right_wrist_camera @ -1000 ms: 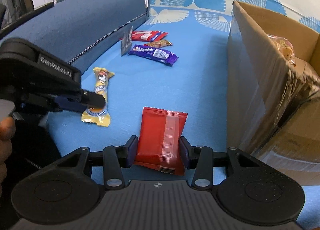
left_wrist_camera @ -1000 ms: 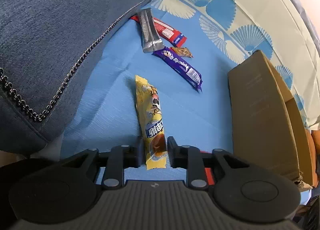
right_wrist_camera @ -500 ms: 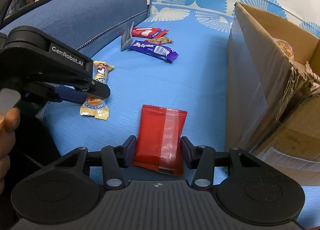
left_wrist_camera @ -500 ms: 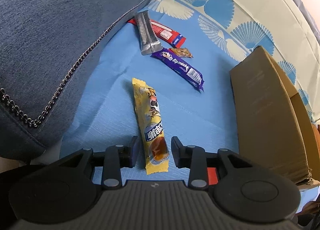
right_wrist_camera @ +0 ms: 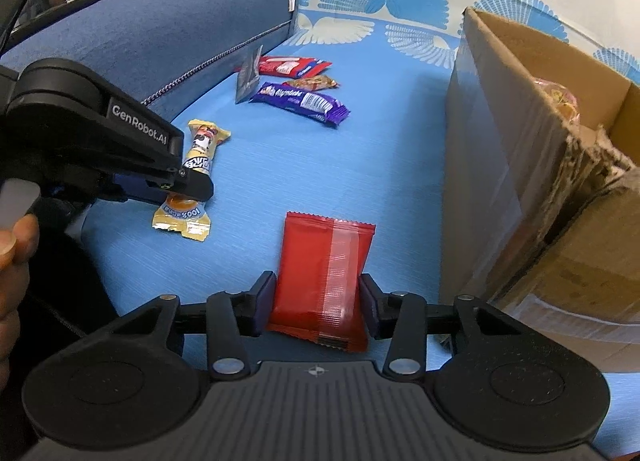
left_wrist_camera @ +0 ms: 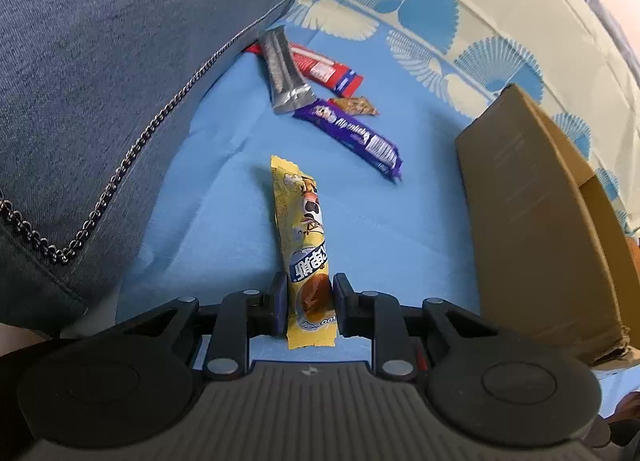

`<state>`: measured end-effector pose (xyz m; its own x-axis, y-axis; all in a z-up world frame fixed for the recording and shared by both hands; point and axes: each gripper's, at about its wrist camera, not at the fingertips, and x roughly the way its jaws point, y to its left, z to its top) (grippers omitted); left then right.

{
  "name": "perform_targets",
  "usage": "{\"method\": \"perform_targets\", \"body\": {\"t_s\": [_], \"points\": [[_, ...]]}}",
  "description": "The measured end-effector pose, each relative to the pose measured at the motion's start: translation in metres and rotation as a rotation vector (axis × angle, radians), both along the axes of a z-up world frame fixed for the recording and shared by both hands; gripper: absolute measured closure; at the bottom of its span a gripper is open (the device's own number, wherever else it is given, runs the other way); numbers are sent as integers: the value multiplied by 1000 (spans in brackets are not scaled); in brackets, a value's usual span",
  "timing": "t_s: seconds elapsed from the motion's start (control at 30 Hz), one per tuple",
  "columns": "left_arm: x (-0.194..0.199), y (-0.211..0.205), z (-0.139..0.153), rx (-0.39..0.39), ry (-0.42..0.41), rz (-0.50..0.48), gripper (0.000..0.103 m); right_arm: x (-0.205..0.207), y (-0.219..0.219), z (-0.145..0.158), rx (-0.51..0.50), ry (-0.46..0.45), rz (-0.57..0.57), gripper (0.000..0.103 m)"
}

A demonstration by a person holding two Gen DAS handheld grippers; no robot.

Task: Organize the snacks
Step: 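Lift the yellow wafer stick with the left gripper while the right holds the red pack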

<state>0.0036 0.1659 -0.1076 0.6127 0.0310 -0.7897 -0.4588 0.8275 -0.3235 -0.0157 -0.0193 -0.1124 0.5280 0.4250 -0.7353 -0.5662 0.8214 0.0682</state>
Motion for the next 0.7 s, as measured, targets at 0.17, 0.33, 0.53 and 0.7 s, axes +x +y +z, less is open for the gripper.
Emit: {"method": "perform_targets", "body": {"t_s": [0.17, 0.33, 0.53, 0.7], "points": [[-1, -2, 2, -26, -18, -37, 77, 1, -4, 7, 32, -15, -14, 57], [1, -4, -1, -31, -4, -51, 77, 2, -2, 2, 15, 12, -11, 57], [2, -5, -1, -25, -9, -58, 77, 3, 1, -1, 4, 12, -6, 57], [1, -5, 0, -26, -18, -62, 77, 3, 0, 0, 10, 6, -14, 57]]}}
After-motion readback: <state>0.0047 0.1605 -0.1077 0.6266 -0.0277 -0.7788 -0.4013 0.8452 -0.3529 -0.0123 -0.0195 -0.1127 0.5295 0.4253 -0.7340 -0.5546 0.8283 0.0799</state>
